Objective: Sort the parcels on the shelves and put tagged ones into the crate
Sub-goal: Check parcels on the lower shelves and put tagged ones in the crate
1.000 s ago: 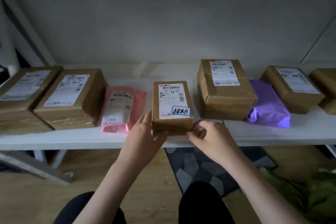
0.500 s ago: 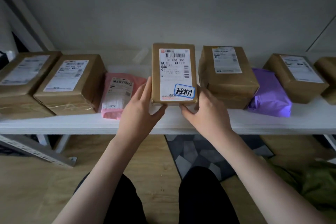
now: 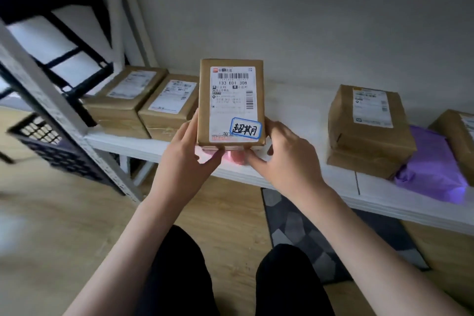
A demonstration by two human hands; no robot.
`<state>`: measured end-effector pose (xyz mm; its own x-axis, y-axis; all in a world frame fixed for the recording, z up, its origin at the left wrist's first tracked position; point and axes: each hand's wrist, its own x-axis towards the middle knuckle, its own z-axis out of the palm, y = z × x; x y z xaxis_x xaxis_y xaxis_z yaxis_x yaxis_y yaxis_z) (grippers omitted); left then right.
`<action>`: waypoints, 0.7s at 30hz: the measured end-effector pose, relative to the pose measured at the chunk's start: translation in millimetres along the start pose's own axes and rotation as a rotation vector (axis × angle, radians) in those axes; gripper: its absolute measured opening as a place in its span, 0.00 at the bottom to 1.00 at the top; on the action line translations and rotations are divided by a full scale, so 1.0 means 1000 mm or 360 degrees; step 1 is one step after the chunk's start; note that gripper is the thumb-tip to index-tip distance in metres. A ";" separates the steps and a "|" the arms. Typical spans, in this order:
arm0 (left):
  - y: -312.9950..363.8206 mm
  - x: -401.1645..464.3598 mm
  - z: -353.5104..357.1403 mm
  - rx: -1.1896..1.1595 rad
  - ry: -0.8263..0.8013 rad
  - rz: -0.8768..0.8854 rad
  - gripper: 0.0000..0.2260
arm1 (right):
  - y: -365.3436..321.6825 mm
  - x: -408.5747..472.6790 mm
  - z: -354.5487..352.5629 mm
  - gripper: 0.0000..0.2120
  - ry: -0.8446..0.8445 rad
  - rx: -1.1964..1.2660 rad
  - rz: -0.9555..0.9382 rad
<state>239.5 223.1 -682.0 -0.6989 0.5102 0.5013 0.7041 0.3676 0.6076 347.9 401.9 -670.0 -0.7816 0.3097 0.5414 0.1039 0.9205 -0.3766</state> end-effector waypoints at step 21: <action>-0.079 -0.177 -0.279 0.0511 0.0651 -0.0653 0.34 | -0.310 -0.008 0.109 0.23 -0.0457 0.0653 -0.0613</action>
<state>272.9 -112.6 -646.8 -0.8653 -0.0338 0.5002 0.3286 0.7152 0.6168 254.5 88.0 -639.1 -0.8557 -0.1545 0.4939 -0.4178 0.7695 -0.4831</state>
